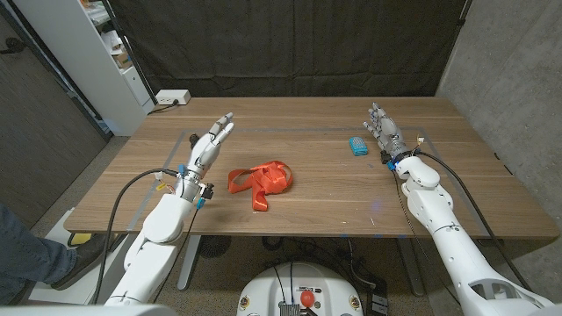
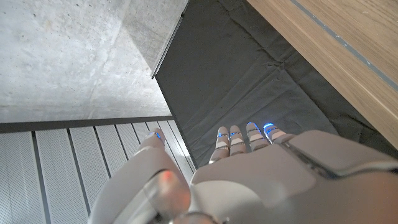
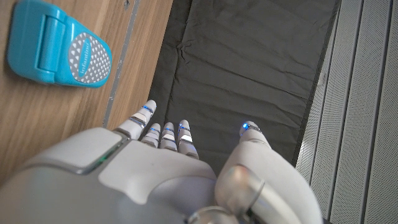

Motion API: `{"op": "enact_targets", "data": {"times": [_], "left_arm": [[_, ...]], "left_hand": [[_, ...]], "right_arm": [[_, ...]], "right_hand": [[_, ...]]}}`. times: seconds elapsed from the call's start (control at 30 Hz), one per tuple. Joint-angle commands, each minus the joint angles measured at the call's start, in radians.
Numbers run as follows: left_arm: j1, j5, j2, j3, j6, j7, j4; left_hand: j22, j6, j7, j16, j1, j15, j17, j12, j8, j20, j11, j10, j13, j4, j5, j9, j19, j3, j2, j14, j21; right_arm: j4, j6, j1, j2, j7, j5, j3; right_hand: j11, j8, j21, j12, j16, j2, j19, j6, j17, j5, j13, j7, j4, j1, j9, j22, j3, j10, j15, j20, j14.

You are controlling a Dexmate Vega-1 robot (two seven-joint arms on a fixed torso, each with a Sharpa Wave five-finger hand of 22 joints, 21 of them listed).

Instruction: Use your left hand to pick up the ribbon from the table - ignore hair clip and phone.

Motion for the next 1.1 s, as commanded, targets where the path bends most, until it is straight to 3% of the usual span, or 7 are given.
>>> {"op": "enact_targets", "data": {"times": [0.03,0.57,1.1], "left_arm": [[0.018,0.063,0.016,0.01,0.005,0.02,-0.031],[0.053,0.181,0.046,0.028,0.013,0.042,-0.103],[0.118,0.379,0.064,-0.001,0.084,0.136,-0.208]], "left_hand": [[0.004,0.006,0.002,0.001,0.012,-0.003,0.003,0.006,0.004,0.009,-0.001,0.004,0.001,-0.011,-0.005,0.004,-0.035,0.005,0.001,0.002,0.002],[0.004,0.014,-0.005,-0.001,0.033,-0.006,0.003,0.005,0.004,0.014,-0.007,0.007,0.001,-0.029,-0.007,0.005,-0.034,0.013,0.005,0.007,0.001],[0.004,0.022,-0.004,-0.003,0.052,-0.007,0.003,0.003,0.005,0.018,-0.009,0.01,0.002,-0.044,-0.009,0.005,-0.034,0.02,0.009,0.008,0.0]], "right_arm": [[0.013,0.015,0.003,0.004,0.003,0.007,0.005],[0.016,0.032,0.004,0.004,0.002,0.009,0.012],[0.015,0.024,0.006,0.003,-0.002,0.007,0.008]], "right_hand": [[0.003,0.001,-0.003,0.004,0.004,0.012,-0.001,-0.001,0.004,0.003,0.002,0.0,-0.005,0.001,0.005,0.005,0.0,-0.005,-0.002,0.002,-0.004],[0.004,0.001,-0.003,0.005,0.005,0.012,0.0,-0.001,0.004,0.003,0.002,-0.001,-0.007,0.0,0.005,0.005,-0.001,-0.004,-0.001,0.002,-0.002],[0.002,0.001,-0.003,0.005,0.005,0.013,0.0,0.0,0.004,0.002,0.002,-0.001,-0.008,-0.001,0.005,0.005,-0.002,-0.003,-0.001,0.003,-0.002]]}}
